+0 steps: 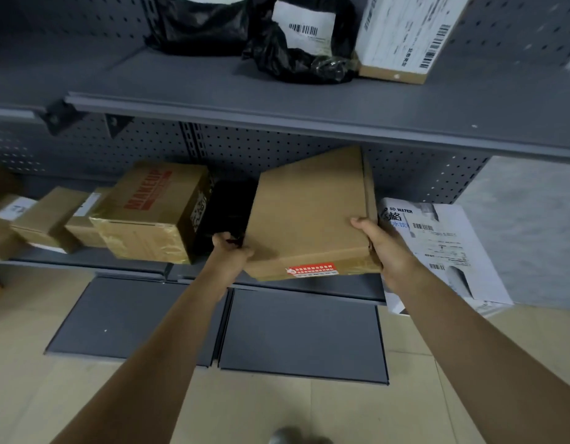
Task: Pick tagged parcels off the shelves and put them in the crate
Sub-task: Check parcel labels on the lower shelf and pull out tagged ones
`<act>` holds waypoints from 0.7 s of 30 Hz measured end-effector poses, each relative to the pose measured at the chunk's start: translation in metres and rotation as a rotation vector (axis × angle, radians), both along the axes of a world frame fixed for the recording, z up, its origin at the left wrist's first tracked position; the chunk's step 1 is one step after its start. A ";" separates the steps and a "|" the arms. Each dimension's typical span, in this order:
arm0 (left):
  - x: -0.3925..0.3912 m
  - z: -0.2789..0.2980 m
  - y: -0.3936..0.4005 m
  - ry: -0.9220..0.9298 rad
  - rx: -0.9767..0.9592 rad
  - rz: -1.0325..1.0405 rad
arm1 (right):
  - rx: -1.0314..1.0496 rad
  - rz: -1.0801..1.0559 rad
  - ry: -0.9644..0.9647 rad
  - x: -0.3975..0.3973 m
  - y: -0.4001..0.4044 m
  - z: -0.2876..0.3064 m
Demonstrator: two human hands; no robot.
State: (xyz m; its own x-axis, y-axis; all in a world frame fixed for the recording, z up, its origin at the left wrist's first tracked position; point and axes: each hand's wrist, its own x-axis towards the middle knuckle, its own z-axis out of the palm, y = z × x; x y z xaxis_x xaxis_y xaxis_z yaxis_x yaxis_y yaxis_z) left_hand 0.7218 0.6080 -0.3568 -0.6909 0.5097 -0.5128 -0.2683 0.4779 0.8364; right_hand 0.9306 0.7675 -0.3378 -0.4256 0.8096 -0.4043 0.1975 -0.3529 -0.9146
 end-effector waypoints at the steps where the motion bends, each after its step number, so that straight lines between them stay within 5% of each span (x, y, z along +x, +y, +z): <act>1: 0.003 0.007 0.004 0.060 -0.042 -0.045 | 0.103 -0.021 -0.020 -0.004 0.001 0.004; 9: 0.054 0.089 0.051 -0.201 0.314 -0.271 | 0.914 0.151 -0.634 -0.029 -0.033 0.043; 16: 0.043 0.067 0.049 -0.175 0.241 0.083 | 1.064 0.388 -0.203 -0.025 -0.077 0.048; 21: 0.031 0.046 0.026 -0.210 0.217 0.138 | 0.742 0.477 -0.062 -0.031 -0.074 0.043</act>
